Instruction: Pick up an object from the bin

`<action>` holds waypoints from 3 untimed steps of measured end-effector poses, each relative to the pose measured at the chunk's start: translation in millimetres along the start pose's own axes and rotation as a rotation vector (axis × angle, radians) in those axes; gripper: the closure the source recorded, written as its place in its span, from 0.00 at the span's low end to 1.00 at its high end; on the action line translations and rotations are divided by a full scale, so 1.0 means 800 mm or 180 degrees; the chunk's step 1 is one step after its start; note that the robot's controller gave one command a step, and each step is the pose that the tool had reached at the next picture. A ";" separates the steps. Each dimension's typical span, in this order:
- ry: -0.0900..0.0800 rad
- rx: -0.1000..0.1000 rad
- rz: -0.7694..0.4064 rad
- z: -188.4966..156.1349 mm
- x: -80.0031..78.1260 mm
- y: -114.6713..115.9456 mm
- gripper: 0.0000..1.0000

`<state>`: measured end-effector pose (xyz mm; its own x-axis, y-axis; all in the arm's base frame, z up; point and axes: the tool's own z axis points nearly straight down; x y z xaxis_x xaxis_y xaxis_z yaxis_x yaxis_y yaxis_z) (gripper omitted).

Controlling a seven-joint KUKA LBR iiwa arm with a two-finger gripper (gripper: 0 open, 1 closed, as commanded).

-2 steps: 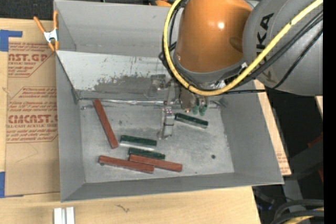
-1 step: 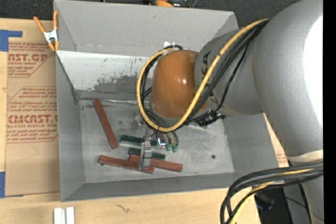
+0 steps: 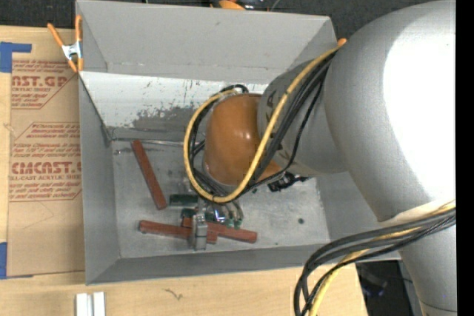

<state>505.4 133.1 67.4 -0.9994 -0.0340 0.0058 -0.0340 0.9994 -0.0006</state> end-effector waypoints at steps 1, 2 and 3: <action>-0.0063 -0.0018 0.0005 -0.008 -0.007 0.002 1.00; -0.0033 -0.0010 -0.0159 -0.005 -0.023 0.073 1.00; -0.0030 -0.0008 -0.0146 -0.004 -0.022 0.069 0.00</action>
Offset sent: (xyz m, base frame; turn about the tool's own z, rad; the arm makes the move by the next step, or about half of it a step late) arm 0.0000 0.0000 0.0000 0.0000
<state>521.1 189.1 70.4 -0.9968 -0.0798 -0.0036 -0.0798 0.9968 0.0020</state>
